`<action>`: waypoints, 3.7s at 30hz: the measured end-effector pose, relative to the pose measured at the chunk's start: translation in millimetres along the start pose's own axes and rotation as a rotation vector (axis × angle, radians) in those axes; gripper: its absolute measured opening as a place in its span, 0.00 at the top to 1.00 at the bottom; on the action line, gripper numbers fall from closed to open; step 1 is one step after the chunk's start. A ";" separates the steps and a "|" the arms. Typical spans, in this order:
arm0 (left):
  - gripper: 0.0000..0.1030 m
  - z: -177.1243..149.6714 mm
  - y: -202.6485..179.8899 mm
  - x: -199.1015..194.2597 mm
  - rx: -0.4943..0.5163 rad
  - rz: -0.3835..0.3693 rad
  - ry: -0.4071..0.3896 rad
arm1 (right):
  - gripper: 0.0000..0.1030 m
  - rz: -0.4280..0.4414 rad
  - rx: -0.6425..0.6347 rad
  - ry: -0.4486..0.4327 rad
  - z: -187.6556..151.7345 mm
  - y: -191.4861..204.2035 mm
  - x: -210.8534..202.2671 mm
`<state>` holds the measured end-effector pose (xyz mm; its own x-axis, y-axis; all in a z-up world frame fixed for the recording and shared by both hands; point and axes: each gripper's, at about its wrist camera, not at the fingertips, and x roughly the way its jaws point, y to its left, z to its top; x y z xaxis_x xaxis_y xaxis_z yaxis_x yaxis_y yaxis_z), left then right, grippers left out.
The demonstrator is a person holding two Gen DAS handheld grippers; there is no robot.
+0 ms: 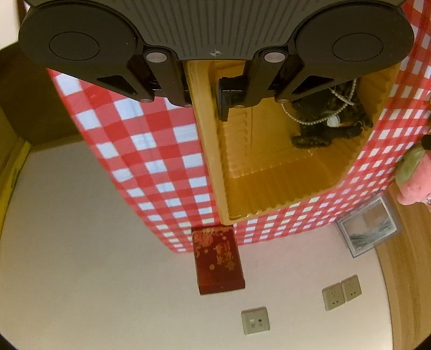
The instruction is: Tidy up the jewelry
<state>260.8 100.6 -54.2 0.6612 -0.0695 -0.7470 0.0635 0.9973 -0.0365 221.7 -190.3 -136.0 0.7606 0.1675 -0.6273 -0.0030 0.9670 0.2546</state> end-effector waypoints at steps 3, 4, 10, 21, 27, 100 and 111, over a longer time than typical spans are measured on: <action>0.40 -3.8 -3.1 -3.2 0.000 0.014 0.004 | 0.95 0.006 0.063 0.022 -2.8 -7.0 3.2; 0.39 -5.2 -4.2 -5.0 -0.001 0.019 0.004 | 0.95 0.010 0.073 0.027 -2.8 -8.5 3.2; 0.32 -9.8 -9.2 -19.0 0.018 0.073 -0.015 | 0.44 0.007 0.080 0.046 0.8 -12.3 -3.6; 0.13 -31.6 -36.7 -67.0 0.056 0.185 -0.109 | 0.22 -0.022 0.029 0.000 15.0 -13.9 -62.1; 0.13 -54.9 -54.7 -99.0 -0.001 0.154 -0.104 | 0.22 0.059 -0.065 0.069 0.1 4.3 -94.9; 0.13 -133.7 -90.3 -162.5 -0.014 0.055 0.031 | 0.22 0.159 -0.153 0.212 -51.8 75.1 -188.8; 0.13 -132.9 -89.4 -161.3 -0.015 0.055 0.031 | 0.22 0.159 -0.153 0.212 -51.8 75.7 -187.5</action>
<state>49.1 25.8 -18.7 0.6399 -0.0136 -0.7684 0.0163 0.9999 -0.0041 45.2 -138.6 -37.2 0.5900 0.3399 -0.7324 -0.2213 0.9404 0.2582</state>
